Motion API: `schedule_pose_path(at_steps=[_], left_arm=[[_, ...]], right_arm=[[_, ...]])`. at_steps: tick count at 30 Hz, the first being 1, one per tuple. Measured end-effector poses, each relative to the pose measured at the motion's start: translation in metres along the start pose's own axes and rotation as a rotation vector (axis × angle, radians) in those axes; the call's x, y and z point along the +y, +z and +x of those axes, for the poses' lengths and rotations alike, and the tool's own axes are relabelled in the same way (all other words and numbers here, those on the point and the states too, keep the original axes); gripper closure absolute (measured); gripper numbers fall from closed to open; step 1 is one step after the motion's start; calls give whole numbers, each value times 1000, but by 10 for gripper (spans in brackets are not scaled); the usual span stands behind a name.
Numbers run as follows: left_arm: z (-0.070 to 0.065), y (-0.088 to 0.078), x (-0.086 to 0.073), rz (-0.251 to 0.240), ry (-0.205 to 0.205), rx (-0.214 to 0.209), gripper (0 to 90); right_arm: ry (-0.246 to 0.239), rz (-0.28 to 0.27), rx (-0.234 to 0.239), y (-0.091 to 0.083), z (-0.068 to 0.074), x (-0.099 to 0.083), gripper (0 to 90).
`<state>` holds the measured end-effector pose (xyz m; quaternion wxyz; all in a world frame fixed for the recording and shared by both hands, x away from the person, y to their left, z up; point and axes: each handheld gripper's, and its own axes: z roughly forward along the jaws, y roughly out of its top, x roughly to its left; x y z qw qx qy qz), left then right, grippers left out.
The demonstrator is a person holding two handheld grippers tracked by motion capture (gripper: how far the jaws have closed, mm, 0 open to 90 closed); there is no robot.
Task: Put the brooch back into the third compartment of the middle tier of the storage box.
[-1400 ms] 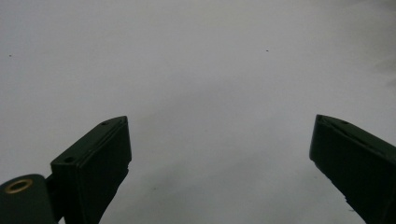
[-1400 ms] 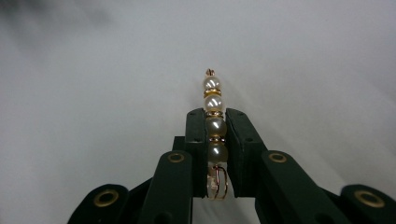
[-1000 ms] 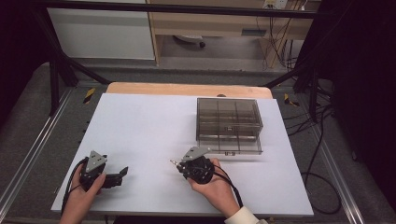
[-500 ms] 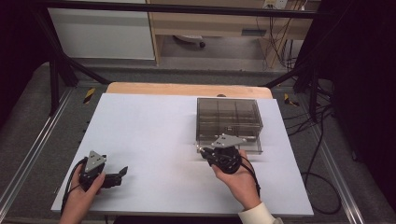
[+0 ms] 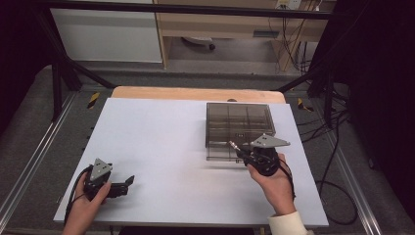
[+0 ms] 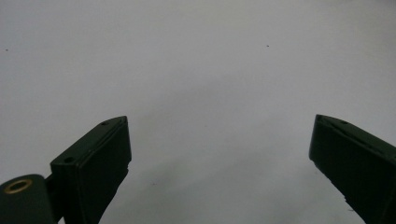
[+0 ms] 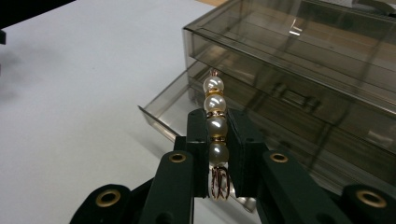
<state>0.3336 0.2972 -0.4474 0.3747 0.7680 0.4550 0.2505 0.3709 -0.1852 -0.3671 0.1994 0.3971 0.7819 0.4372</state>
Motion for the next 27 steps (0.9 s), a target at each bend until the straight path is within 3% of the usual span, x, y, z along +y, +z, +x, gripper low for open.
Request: schedule_pose_path(at_steps=[6, 9, 15, 27], left_arm=[[-1, 0, 1, -5, 3, 3, 53], [3, -4, 4, -48, -29, 40, 56], [10, -7, 1, -53, -72, 61, 57], [9, -5, 1, -44, -64, 63, 52]], right_arm=[[22, -10, -30, -13, -20, -8, 801], [42, -6, -48, -16, -28, -10, 801], [38, -2, -81, -16, -37, -14, 800], [26, 33, -117, -13, -48, -18, 800]])
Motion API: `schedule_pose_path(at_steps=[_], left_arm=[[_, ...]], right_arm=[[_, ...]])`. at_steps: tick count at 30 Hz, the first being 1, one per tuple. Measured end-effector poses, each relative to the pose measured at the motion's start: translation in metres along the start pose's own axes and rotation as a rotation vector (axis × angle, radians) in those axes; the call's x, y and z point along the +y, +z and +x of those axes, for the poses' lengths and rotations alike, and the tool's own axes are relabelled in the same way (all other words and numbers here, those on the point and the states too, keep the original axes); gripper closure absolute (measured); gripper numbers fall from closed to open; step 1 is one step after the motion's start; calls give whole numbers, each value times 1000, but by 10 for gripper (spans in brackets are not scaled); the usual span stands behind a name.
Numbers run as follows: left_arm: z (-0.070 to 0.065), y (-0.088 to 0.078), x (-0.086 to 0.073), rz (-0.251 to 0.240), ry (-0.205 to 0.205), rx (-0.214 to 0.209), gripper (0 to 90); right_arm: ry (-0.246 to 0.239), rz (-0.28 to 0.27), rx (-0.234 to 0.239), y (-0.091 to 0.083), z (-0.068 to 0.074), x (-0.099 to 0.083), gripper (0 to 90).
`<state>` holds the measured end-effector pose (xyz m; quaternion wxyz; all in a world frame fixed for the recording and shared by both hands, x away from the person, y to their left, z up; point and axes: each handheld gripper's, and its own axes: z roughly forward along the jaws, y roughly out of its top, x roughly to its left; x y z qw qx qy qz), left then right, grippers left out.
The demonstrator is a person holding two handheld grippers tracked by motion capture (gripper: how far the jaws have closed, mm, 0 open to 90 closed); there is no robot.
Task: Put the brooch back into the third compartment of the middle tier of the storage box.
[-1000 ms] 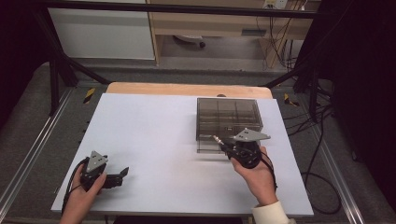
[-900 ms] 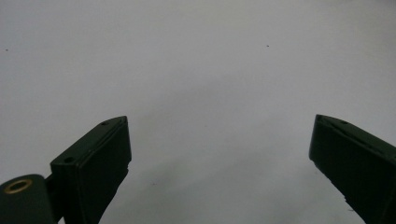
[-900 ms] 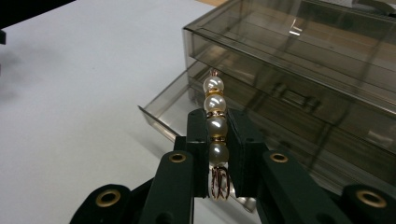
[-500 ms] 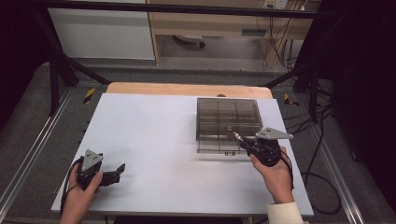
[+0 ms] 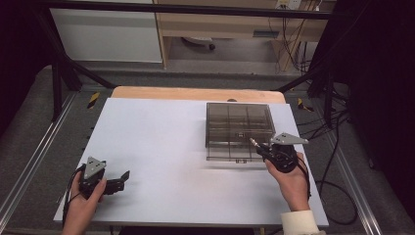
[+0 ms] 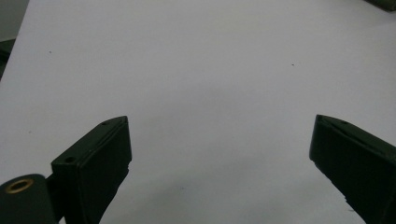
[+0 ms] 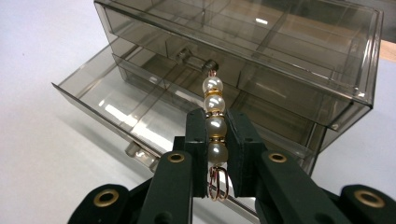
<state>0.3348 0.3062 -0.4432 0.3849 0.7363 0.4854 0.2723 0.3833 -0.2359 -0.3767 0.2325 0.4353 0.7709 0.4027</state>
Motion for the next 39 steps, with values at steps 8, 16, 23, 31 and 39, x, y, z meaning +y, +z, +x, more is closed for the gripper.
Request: schedule_pose_path(at_steps=[8, 16, 23, 31, 39], left_arm=[[-2, 1, -1, 14, 8, -4, 52], [-4, 3, -2, 30, 23, -20, 52], [-5, 2, -1, 17, 23, -23, 51], [-6, 2, 0, 8, 29, -39, 51], [-7, 3, 0, 13, 32, -42, 52]], right_arm=[[12, 18, -17, 3, -11, -5, 800], [13, 26, -20, 6, -18, -6, 800], [5, 28, -17, 6, -18, -7, 800], [9, 39, -4, 10, -23, -8, 800], [5, 50, -5, 11, -24, -8, 800]])
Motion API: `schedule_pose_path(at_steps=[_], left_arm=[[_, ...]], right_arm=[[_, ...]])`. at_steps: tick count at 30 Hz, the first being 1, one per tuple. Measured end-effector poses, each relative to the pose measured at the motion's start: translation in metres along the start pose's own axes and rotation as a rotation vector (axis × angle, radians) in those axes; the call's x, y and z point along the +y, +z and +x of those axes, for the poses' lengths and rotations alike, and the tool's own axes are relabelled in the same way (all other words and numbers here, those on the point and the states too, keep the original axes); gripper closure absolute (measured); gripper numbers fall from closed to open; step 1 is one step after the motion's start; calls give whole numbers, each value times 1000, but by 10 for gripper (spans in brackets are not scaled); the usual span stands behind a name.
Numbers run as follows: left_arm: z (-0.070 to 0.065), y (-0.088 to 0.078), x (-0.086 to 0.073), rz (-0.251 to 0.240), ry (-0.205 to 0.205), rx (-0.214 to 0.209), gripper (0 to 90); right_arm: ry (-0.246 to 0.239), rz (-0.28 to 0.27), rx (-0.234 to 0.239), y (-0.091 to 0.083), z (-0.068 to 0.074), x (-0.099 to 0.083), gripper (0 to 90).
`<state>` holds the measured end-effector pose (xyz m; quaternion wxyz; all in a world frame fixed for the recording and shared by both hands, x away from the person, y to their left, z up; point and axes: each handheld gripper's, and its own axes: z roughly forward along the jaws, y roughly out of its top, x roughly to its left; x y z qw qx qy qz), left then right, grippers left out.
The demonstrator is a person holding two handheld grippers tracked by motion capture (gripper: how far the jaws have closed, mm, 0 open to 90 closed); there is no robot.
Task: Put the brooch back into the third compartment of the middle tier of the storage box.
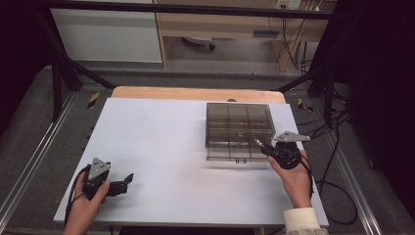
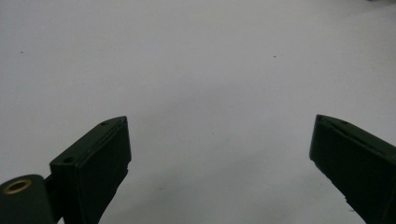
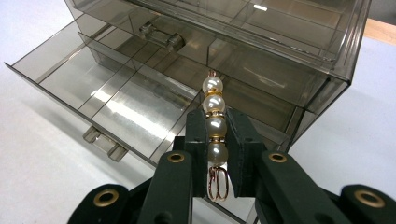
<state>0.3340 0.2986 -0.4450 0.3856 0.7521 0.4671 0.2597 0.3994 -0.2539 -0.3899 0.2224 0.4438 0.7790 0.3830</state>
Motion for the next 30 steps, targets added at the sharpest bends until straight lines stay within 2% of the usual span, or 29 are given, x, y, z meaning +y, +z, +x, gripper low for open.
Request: schedule_pose_path(at_steps=[30], left_arm=[[-1, 1, -1, 12, 12, -6, 54]], right_arm=[[-39, 40, -1, 7, 1, -2, 799]])
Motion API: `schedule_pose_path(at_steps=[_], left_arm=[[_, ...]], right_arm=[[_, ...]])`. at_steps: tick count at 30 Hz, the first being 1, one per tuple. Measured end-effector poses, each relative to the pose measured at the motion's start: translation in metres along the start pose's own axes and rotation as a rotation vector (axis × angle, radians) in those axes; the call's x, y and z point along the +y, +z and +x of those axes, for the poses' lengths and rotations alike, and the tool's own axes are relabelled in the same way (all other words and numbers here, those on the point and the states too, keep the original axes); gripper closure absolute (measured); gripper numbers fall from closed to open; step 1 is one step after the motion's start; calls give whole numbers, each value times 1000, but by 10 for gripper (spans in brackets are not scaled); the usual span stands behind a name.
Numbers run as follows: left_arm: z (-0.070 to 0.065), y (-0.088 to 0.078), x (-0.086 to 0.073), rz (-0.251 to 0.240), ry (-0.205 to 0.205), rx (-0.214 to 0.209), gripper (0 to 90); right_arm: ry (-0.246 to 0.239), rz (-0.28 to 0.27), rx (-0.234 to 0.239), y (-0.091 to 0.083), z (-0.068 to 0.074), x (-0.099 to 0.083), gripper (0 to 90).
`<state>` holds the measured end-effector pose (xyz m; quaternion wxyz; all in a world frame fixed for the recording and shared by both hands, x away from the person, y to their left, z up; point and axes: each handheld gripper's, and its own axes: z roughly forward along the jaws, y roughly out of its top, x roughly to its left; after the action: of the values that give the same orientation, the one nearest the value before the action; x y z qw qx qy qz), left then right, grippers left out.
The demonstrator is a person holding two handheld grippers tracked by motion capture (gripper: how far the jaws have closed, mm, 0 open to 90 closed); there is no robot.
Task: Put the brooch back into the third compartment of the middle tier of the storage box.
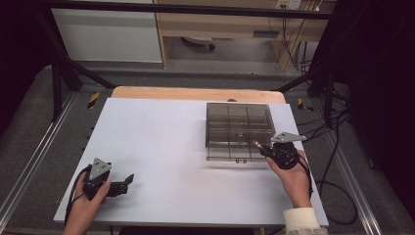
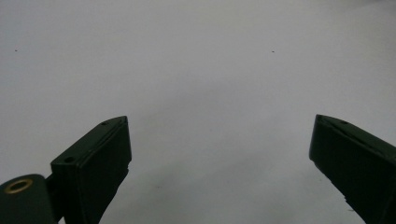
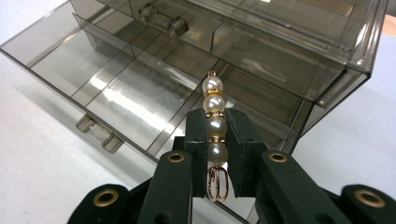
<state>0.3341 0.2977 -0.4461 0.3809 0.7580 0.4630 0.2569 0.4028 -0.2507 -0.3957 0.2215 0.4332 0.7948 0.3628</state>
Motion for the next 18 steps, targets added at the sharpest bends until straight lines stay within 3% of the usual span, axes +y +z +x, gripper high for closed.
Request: schedule_pose_path(at_steps=[18], left_arm=[[-1, 0, 0, 3, 4, -5, 54]], right_arm=[[-9, 20, -7, 6, -2, -1, 796]])
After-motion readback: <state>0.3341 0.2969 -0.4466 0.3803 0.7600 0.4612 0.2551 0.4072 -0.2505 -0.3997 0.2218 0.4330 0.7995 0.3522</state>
